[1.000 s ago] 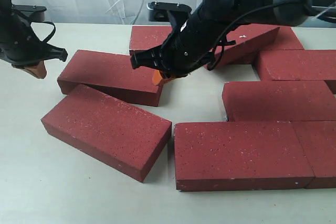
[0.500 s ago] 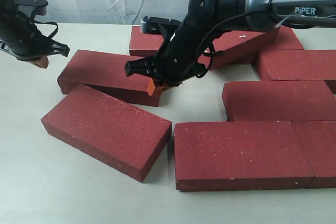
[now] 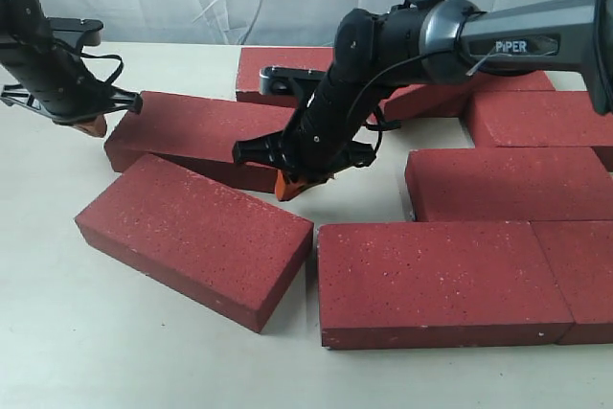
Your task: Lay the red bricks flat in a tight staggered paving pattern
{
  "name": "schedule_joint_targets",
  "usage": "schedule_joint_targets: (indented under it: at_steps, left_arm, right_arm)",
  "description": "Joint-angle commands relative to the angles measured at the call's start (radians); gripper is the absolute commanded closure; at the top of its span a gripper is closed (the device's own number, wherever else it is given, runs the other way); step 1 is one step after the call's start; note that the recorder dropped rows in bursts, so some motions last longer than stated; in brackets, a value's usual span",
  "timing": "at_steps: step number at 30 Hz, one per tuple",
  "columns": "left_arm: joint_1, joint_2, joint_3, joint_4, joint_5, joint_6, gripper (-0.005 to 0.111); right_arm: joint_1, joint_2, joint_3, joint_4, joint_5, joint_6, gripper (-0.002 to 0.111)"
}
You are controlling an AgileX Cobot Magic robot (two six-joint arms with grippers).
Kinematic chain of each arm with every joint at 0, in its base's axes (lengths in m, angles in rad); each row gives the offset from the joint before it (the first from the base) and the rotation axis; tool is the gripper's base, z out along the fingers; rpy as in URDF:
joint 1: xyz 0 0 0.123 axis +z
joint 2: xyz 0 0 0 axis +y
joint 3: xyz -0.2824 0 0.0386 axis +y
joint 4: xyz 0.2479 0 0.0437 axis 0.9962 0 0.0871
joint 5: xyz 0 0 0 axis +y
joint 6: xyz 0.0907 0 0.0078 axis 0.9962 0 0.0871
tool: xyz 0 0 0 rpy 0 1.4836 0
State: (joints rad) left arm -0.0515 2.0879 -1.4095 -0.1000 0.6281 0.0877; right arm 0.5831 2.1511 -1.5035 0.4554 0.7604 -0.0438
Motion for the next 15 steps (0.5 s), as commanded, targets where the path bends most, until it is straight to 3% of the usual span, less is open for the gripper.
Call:
schedule_joint_targets:
  at_steps: [1,15]
  left_arm:
    - [0.002,0.012,-0.004,-0.057,0.006,0.067,0.107]
    - [0.0,0.052,-0.004,-0.249,0.075,0.21,0.107]
  right_arm:
    - [0.0,0.009,-0.008,-0.013,-0.064,0.076,0.109]
    - [-0.002,0.005,-0.008,-0.305,-0.103,0.423,0.109]
